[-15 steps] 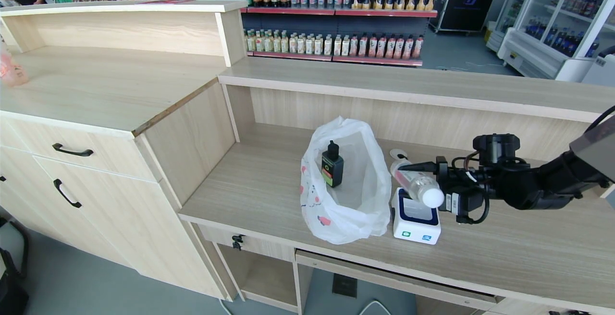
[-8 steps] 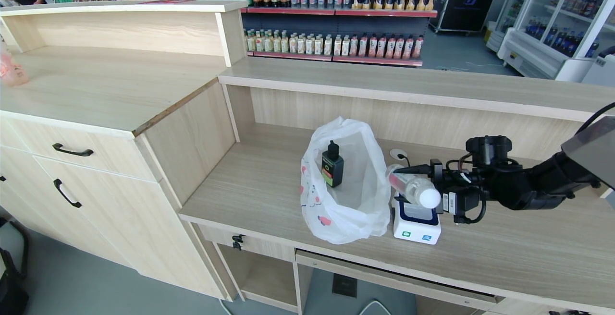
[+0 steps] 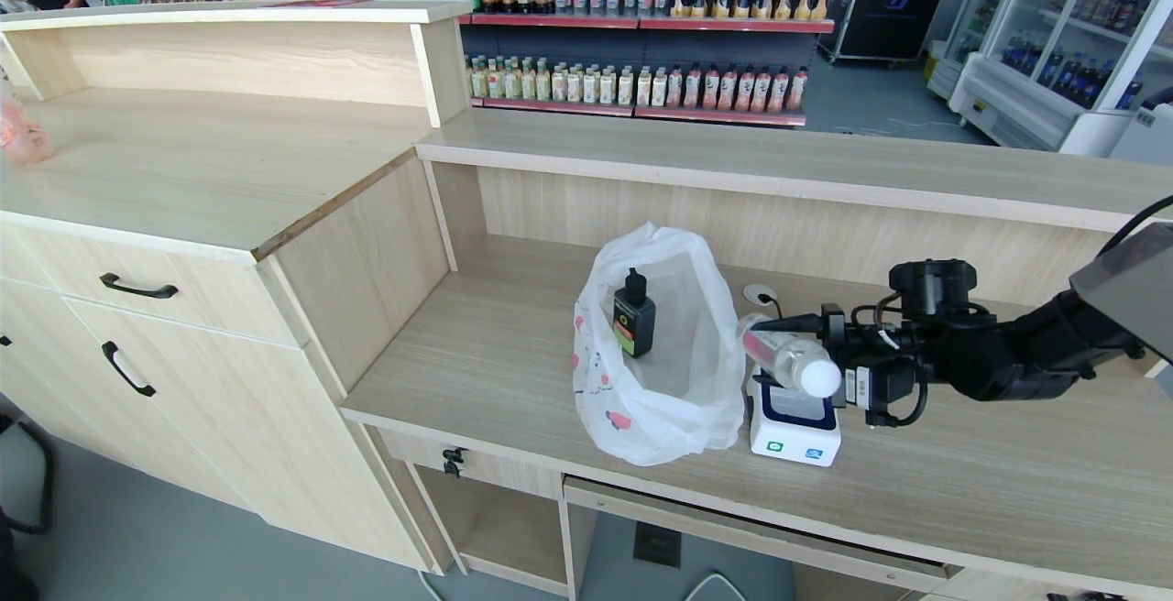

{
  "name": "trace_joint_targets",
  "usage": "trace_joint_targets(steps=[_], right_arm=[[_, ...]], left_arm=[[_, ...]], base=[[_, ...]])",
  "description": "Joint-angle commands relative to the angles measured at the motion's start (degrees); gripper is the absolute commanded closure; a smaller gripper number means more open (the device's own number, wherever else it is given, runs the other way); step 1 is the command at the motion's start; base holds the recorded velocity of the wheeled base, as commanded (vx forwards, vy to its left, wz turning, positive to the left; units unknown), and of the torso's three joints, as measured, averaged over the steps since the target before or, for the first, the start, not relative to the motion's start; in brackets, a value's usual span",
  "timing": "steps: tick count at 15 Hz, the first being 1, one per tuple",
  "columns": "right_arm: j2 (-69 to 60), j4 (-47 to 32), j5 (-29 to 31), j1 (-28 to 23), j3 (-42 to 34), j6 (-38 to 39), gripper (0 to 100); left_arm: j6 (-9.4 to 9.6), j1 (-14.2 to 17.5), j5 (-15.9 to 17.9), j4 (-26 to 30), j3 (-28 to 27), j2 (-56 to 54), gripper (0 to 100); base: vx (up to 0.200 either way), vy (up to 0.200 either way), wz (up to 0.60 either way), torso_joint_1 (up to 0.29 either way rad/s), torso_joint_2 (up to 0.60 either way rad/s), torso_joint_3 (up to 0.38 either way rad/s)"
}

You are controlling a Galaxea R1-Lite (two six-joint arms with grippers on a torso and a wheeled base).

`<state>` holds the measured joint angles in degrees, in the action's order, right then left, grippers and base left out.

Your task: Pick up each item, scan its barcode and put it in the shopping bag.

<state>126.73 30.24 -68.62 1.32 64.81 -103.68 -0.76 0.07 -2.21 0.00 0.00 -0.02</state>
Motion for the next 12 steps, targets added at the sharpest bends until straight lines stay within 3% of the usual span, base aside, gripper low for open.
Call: trace_joint_targets(steps=[1, 12], right_arm=[[-1.23, -0.01, -0.02, -0.35, 0.06, -0.03, 100], [-4.21, -4.49, 0.24, -3.69, -0.91, -1.35, 100]], left_arm=[[-0.04, 0.01, 0.01, 0.00, 0.00, 0.02, 0], [-0.04, 0.01, 0.01, 0.00, 0.00, 0.02, 0]], base=[[0.000, 0.000, 0.00, 0.000, 0.00, 0.000], [0.000, 0.000, 0.00, 0.000, 0.00, 0.000]])
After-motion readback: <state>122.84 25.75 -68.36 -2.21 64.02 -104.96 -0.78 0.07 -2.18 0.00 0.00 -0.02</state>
